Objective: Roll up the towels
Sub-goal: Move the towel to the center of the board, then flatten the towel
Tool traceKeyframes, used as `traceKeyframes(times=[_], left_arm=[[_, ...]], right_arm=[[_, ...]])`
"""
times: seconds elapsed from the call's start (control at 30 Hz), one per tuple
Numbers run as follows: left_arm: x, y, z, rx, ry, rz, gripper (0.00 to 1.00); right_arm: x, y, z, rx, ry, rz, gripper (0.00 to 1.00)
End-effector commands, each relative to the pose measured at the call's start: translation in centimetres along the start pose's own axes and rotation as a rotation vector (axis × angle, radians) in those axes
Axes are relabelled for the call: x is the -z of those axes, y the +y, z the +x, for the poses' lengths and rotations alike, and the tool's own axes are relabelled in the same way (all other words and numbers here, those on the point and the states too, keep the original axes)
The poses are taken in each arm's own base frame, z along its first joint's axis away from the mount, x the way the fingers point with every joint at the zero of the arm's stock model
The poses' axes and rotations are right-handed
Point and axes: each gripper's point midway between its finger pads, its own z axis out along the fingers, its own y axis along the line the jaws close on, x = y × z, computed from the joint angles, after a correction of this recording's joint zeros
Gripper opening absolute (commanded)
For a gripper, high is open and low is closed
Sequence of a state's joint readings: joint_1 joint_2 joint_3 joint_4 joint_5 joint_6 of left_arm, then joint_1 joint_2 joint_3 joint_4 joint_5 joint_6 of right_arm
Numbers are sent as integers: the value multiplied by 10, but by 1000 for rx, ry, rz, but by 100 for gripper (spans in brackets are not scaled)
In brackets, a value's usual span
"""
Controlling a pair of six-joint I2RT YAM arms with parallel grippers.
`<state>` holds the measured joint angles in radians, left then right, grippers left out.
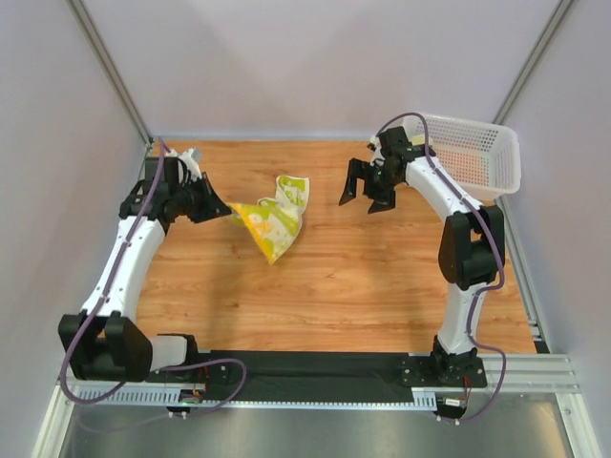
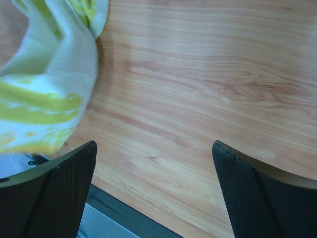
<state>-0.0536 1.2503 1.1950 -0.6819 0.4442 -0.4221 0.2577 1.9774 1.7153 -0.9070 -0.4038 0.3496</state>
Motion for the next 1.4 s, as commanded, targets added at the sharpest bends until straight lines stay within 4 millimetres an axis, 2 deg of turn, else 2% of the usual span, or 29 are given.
traceKeyframes(times=[0.0,0.2,0.33,0.4,0.43,0.47,0.5,0.63,0.7,0.77,0.87,0.9,0.97,1.0,1.03,1.07,1.1,1.13,1.17,1.27,1.37], left_arm=[[-16,37,38,188,138,-102,0],[-32,59,70,252,284,-161,0],[-26,71,71,239,278,-242,0],[-17,87,65,251,252,-316,0],[-13,89,67,261,256,-328,0],[-10,90,66,267,244,-335,0],[-8,93,69,273,244,-348,0],[-8,93,76,275,260,-327,0],[-9,89,81,277,275,-299,0],[-9,89,86,278,282,-294,0],[-11,88,91,268,285,-269,0],[-11,86,93,270,289,-259,0],[-10,87,98,266,300,-256,0],[-9,87,101,266,306,-255,0],[-8,86,101,263,302,-251,0],[-7,86,105,260,312,-245,0],[-7,85,107,259,313,-239,0],[-6,85,109,258,315,-234,0],[-6,83,111,250,322,-220,0],[-4,83,117,244,338,-216,0],[-2,83,122,233,344,-209,0]], right_arm=[[6,44,2,70,-14,-117,100],[-23,78,23,118,79,-162,100],[-36,92,24,113,96,-207,100],[-46,93,22,110,112,-201,100],[-51,93,20,104,118,-202,100],[-46,103,4,118,81,-222,100],[-61,99,2,101,100,-210,100],[-81,115,-34,79,46,-241,100],[-86,137,-51,82,11,-303,100],[-89,155,-59,93,-28,-338,100],[-95,180,-63,135,-101,-347,100],[-97,194,-56,171,-115,-348,100],[-104,202,-58,216,-179,-292,100],[-110,214,-47,264,-182,-283,100],[-116,219,-48,276,-199,-271,100],[-123,216,-48,273,-217,-225,100],[-130,226,-38,301,-221,-221,100],[-141,222,-36,311,-237,-175,100],[-148,229,-26,334,-235,-160,100],[-168,226,-11,358,-237,-94,100],[-184,213,-6,366,-250,-10,99]])
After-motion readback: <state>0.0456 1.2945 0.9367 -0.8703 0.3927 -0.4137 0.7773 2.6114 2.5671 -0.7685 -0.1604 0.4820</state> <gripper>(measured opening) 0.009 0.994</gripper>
